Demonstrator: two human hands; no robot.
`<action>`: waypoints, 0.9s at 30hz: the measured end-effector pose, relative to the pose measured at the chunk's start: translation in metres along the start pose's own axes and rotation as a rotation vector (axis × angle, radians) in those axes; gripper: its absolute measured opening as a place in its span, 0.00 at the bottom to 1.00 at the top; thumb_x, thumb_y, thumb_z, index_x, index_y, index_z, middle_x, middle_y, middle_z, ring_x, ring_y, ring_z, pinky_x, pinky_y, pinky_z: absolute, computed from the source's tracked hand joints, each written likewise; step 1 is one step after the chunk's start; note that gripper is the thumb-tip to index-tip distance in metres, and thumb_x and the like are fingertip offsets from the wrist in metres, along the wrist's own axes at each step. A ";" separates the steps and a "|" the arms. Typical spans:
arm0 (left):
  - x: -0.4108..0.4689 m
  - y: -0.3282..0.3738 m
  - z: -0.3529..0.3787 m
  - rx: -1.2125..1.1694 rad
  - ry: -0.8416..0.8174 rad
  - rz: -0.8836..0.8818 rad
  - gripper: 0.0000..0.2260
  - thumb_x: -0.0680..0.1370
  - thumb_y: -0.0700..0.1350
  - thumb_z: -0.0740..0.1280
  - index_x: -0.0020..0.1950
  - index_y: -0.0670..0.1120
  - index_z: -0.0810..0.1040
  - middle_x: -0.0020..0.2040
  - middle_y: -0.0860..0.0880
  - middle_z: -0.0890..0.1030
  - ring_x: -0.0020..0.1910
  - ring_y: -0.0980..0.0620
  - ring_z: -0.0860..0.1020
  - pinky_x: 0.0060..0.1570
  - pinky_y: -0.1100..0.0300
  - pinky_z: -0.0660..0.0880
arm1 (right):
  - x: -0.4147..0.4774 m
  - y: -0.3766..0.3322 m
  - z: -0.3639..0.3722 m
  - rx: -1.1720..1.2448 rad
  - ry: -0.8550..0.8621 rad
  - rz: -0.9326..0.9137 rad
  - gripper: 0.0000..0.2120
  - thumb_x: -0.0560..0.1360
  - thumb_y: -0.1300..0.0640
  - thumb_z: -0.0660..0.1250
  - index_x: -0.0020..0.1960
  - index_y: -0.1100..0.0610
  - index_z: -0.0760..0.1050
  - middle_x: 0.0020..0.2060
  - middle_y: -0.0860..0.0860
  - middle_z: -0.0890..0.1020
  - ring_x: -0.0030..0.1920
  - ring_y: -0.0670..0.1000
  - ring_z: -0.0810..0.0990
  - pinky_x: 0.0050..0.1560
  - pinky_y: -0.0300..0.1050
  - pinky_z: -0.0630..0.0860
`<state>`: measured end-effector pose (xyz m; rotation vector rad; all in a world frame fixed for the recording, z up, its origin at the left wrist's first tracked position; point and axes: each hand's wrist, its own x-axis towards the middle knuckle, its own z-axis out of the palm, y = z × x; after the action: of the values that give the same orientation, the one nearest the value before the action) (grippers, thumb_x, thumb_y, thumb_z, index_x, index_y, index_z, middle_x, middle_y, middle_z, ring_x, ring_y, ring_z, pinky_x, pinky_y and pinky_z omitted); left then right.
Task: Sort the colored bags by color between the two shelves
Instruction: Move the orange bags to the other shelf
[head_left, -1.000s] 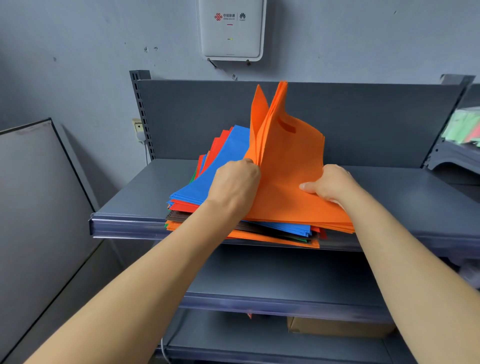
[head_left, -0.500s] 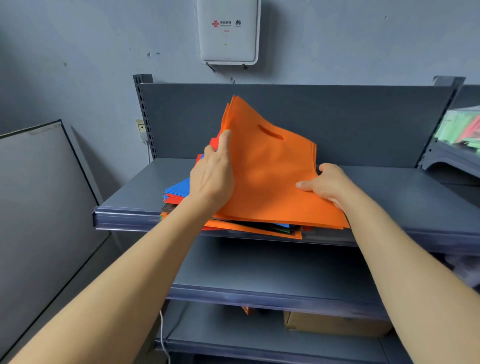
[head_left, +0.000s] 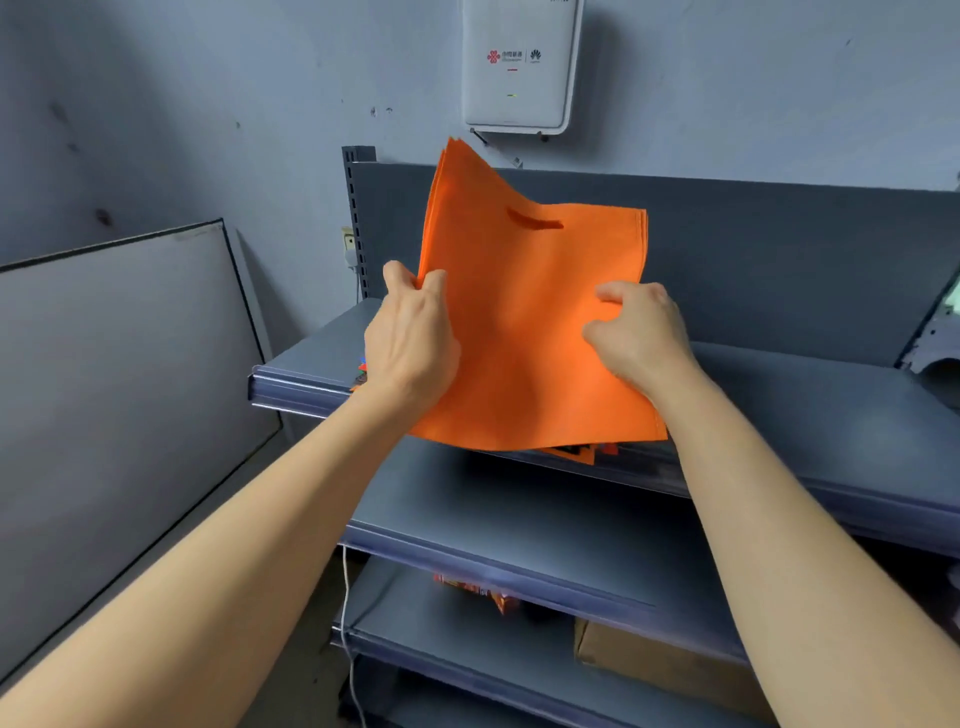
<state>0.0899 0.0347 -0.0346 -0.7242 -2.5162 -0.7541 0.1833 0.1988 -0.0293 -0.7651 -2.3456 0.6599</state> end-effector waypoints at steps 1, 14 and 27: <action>-0.003 -0.005 -0.005 -0.003 0.028 -0.018 0.20 0.73 0.32 0.55 0.64 0.44 0.68 0.59 0.41 0.64 0.37 0.41 0.67 0.39 0.53 0.64 | -0.001 -0.006 0.004 0.033 -0.017 -0.028 0.23 0.75 0.62 0.61 0.70 0.54 0.68 0.67 0.56 0.67 0.52 0.54 0.75 0.44 0.40 0.69; -0.051 -0.116 -0.099 0.074 0.260 -0.297 0.22 0.74 0.31 0.53 0.66 0.45 0.66 0.59 0.41 0.63 0.42 0.42 0.69 0.40 0.52 0.67 | -0.045 -0.140 0.062 0.196 -0.138 -0.385 0.19 0.75 0.61 0.65 0.66 0.56 0.75 0.64 0.54 0.77 0.66 0.53 0.72 0.66 0.41 0.64; -0.198 -0.255 -0.265 0.333 0.478 -0.591 0.22 0.72 0.29 0.54 0.64 0.42 0.68 0.57 0.41 0.64 0.39 0.44 0.69 0.38 0.52 0.68 | -0.196 -0.329 0.146 0.389 -0.413 -0.711 0.18 0.75 0.60 0.66 0.64 0.54 0.76 0.60 0.55 0.79 0.62 0.54 0.75 0.63 0.39 0.67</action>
<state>0.1578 -0.3772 -0.0303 0.3033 -2.3095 -0.5699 0.1004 -0.2026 -0.0073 0.4086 -2.4833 0.9519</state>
